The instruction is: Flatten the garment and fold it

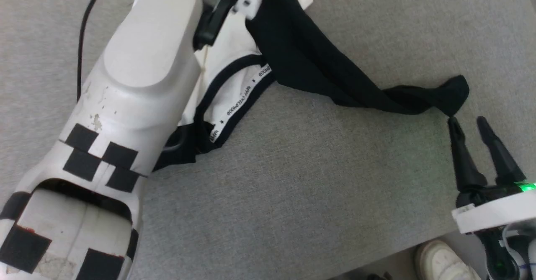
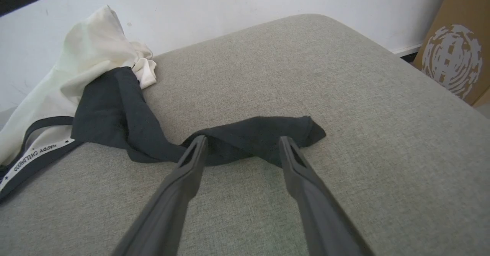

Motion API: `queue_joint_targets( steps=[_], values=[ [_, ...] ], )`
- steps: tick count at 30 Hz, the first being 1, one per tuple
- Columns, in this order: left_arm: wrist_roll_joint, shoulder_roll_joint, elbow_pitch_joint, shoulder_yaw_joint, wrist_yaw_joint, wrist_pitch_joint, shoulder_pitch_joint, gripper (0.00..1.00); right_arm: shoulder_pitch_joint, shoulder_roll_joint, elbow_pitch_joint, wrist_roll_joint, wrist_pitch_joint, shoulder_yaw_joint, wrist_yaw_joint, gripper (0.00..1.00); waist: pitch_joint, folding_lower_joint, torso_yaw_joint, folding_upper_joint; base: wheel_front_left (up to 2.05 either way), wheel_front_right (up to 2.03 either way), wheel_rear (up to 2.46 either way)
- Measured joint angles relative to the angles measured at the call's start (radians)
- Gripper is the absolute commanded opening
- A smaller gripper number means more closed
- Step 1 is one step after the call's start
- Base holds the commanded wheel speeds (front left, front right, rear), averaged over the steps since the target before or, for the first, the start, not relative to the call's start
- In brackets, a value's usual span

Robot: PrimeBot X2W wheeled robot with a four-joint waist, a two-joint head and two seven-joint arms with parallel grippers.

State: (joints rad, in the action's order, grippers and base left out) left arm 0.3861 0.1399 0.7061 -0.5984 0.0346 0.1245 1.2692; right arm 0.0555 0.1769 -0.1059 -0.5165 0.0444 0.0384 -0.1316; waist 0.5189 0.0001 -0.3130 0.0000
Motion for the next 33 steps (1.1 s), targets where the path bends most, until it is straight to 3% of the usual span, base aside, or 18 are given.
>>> queue_joint_targets(
  steps=[6, 8, 13, 20, 24, 27, 33],
  values=[
    [0.039, -0.019, -0.186, 0.020, -0.022, -0.143, -0.060, 1.00, -0.049, -0.008, -0.035, 0.030, -0.032, 0.037, 0.000, 1.00, -0.061, -0.0003, 0.041, 0.0000, 0.00, 0.00, 0.00],
    [0.041, -0.011, -0.274, 0.019, -0.009, -0.174, -0.136, 1.00, -0.070, -0.020, -0.053, 0.044, -0.047, 0.053, 0.000, 1.00, -0.087, -0.0002, 0.061, 0.0000, 0.00, 0.00, 0.00],
    [0.029, 0.065, -0.532, 0.036, 0.104, -0.235, -0.385, 1.00, -0.118, -0.054, -0.101, 0.077, -0.089, 0.069, 0.000, 1.00, -0.158, -0.0003, 0.117, 0.0000, 0.00, 0.00, 0.00],
    [-0.020, 0.198, -0.867, 0.103, 0.343, -0.308, -0.858, 1.00, -0.172, -0.091, -0.146, 0.095, -0.132, 0.078, 0.000, 1.00, -0.248, -0.0005, 0.182, 0.0000, 0.00, 0.00, 0.00],
    [-0.038, 0.235, -0.973, 0.116, 0.458, -0.319, -1.111, 1.00, -0.195, -0.100, -0.159, 0.096, -0.142, 0.091, 0.000, 1.00, -0.279, -0.0004, 0.217, 0.0000, 0.00, 0.00, 0.00],
    [-0.034, 0.234, -1.004, 0.112, 0.495, -0.333, -1.228, 1.00, -0.203, -0.099, -0.170, 0.107, -0.152, 0.100, 0.000, 1.00, -0.294, -0.0004, 0.241, 0.0000, 0.00, 0.00, 0.00],
    [-0.001, 0.199, -1.003, 0.108, 0.483, -0.362, -1.281, 1.00, -0.172, -0.011, -0.177, 0.145, -0.212, 0.117, 0.000, 1.00, -0.302, -0.0003, 0.274, 0.0000, 0.00, 0.00, 0.00]
  ],
)
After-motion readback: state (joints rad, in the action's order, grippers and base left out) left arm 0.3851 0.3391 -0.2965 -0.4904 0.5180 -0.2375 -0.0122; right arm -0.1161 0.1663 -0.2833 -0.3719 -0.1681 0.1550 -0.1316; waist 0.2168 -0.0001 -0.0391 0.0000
